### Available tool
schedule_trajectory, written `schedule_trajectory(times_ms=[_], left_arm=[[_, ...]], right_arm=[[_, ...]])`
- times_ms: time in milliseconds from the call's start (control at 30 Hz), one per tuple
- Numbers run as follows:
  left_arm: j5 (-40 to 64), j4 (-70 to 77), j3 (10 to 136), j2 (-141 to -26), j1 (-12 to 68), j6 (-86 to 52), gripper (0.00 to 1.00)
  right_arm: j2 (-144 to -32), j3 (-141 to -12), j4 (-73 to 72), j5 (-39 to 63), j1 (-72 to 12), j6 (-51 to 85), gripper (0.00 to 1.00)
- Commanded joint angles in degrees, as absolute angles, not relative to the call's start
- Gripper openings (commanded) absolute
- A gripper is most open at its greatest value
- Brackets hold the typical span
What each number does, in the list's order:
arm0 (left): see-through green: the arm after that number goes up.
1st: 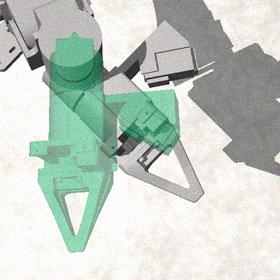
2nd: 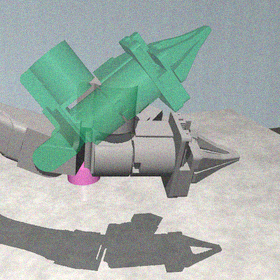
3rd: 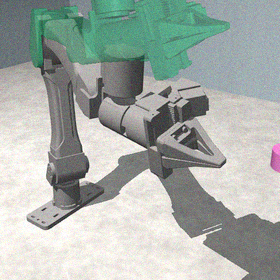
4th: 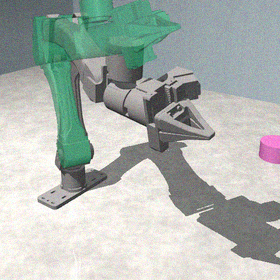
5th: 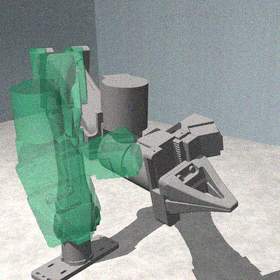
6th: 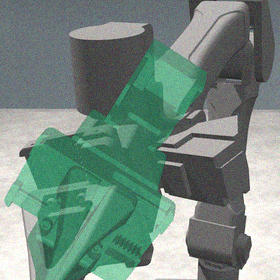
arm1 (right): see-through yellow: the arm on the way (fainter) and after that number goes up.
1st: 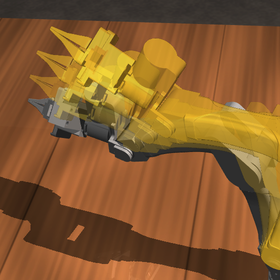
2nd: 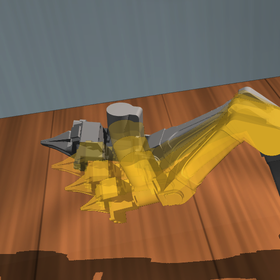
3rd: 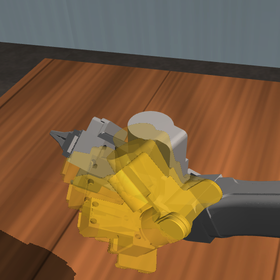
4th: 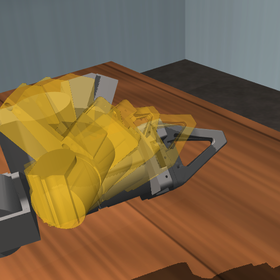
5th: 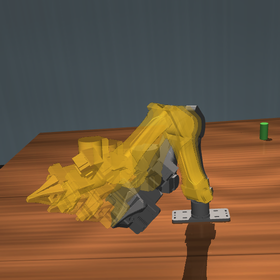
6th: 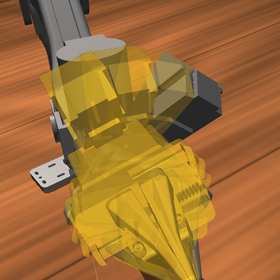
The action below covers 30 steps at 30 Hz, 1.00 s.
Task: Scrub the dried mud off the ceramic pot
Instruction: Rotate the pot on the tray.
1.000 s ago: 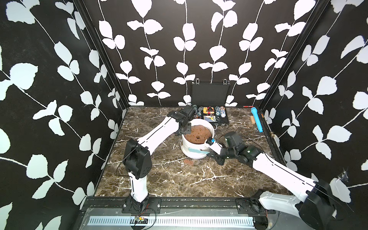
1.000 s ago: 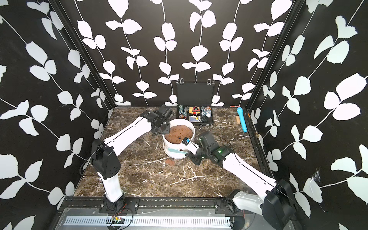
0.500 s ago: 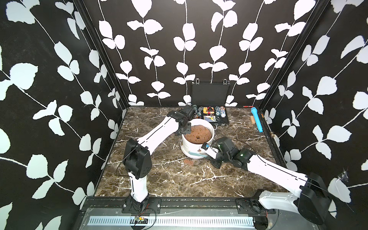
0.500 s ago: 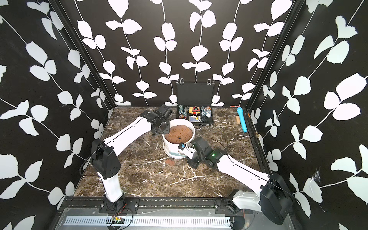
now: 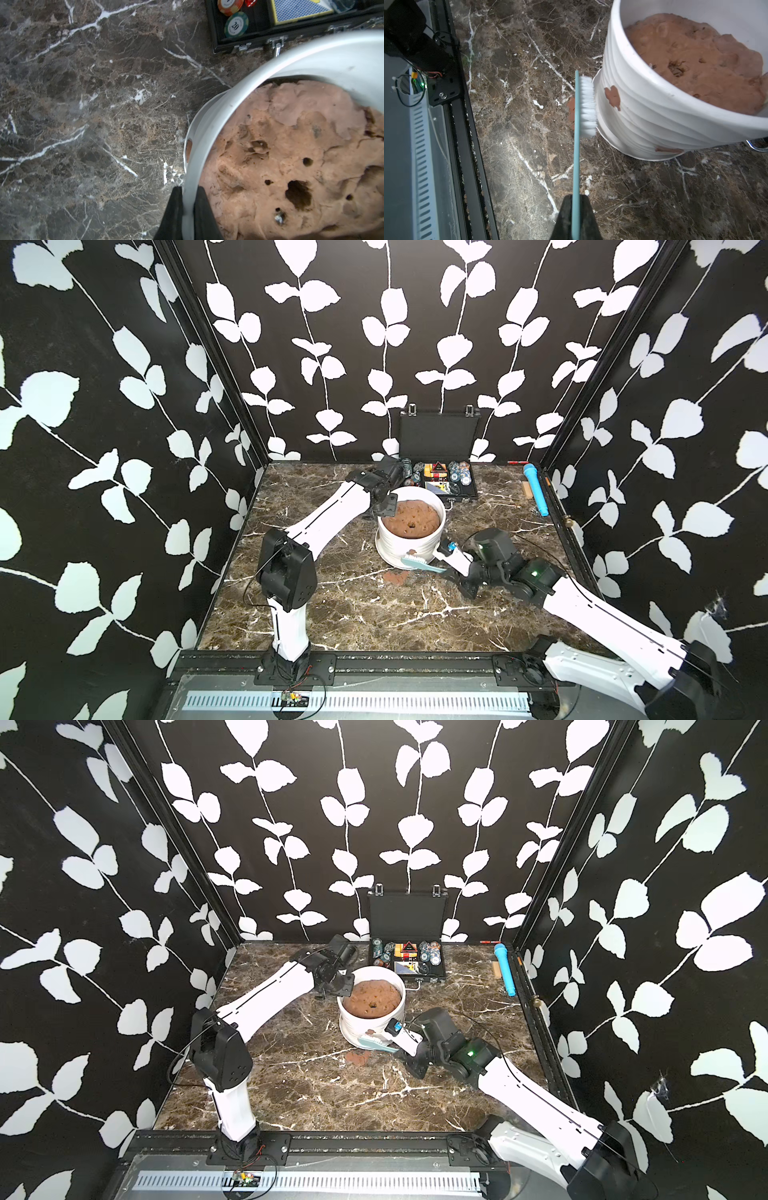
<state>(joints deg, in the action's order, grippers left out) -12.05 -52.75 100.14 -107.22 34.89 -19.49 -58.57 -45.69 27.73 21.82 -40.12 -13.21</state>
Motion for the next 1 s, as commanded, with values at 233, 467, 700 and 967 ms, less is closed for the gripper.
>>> schedule_trajectory(times_ms=[233, 467, 700, 967], left_arm=[[-6.86, -50.58, 100.03, -109.31, 33.40, -10.63, 0.10], [-4.85, -50.27, 100.01, -109.85, 33.03, -7.13, 0.11], [-3.19, -50.49, 101.91, -110.92, 32.61, -5.40, 0.11], [-1.79, -51.19, 103.49, -112.61, 32.34, -4.61, 0.11]], right_arm=[[-65.53, -48.01, 21.94, 25.78, -34.98, -14.32, 0.00], [-69.59, -46.46, 24.69, 26.49, -35.12, -15.24, 0.00], [-68.15, -46.67, 28.58, 28.78, -37.53, -14.49, 0.00], [-62.01, -48.58, 25.47, 25.60, -37.64, -13.10, 0.00]])
